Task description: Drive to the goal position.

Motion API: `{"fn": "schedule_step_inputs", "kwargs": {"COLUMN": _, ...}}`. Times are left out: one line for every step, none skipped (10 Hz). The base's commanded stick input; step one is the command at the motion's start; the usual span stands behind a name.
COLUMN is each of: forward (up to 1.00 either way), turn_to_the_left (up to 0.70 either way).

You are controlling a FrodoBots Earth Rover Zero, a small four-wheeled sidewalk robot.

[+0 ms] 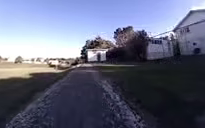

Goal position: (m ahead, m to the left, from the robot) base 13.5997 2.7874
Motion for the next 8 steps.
{"fn": "schedule_step_inputs", "kwargs": {"forward": 0.50, "turn_to_the_left": 0.03}}
{"fn": "schedule_step_inputs", "kwargs": {"forward": 0.50, "turn_to_the_left": 0.20}}
{"fn": "schedule_step_inputs", "kwargs": {"forward": 0.50, "turn_to_the_left": 0.30}}
{"fn": "schedule_step_inputs", "kwargs": {"forward": 0.50, "turn_to_the_left": 0.13}}
{"fn": "schedule_step_inputs", "kwargs": {"forward": 0.50, "turn_to_the_left": 0.04}}
{"fn": "schedule_step_inputs", "kwargs": {"forward": 0.50, "turn_to_the_left": 0.00}}
{"fn": "schedule_step_inputs", "kwargs": {"forward": 0.50, "turn_to_the_left": 0.00}}
{"fn": "schedule_step_inputs", "kwargs": {"forward": 0.50, "turn_to_the_left": 0.00}}
